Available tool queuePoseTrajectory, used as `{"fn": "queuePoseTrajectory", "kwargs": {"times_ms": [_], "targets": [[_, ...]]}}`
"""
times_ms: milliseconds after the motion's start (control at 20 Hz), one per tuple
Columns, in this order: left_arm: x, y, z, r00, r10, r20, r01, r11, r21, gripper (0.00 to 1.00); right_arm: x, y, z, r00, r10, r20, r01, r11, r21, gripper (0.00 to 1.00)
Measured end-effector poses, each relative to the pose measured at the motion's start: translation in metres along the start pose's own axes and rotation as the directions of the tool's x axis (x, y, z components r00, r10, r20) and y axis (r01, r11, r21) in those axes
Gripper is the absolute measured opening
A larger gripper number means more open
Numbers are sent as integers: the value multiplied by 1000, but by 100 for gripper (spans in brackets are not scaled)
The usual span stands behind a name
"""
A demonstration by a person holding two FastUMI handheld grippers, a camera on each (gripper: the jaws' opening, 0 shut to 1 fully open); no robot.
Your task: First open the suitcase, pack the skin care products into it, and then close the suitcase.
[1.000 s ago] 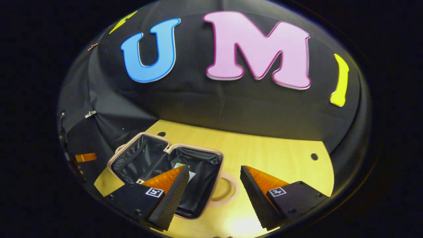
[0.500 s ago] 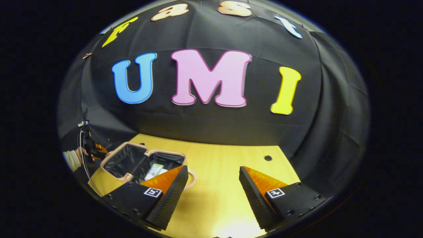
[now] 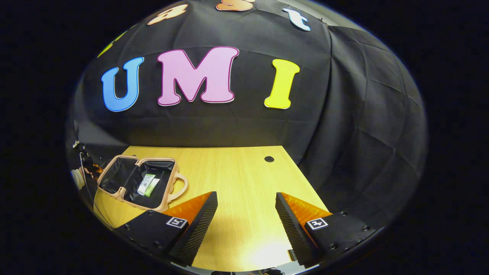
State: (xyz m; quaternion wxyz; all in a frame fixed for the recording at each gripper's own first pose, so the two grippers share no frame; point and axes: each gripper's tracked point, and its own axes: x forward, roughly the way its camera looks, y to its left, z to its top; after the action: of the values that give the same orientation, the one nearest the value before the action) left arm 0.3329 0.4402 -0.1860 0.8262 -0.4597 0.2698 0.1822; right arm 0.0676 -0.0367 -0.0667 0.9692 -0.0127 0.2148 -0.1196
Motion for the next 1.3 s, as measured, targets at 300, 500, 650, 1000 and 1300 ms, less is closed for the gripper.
{"fn": "queuePoseTrajectory", "kwargs": {"times_ms": [300, 500, 650, 1000, 1300], "targets": [[-20, -12, 12, 994, -57, 91, 47, 994, 102, 9, -13, 5, -38, 996, 34, -84, -33, 999, 12, 97], [-82, -72, 29, 966, -159, 202, 99, 956, 277, 7, -13, 5, -40, 995, 44, -87, -41, 999, 35, 97], [-147, -140, 21, 927, -281, 250, 156, 892, 424, 6, -12, 2, -23, 999, 42, -18, -42, 999, 17, 97], [-242, -285, -98, 856, -509, 92, 328, 672, 664, 6, -17, -11, -18, 999, 50, 17, -51, 998, 27, 97], [-213, -348, -283, 844, -517, -142, 451, 542, 709, 7, -28, -24, -1, 991, 64, 115, -61, 998, -33, 97]]}}
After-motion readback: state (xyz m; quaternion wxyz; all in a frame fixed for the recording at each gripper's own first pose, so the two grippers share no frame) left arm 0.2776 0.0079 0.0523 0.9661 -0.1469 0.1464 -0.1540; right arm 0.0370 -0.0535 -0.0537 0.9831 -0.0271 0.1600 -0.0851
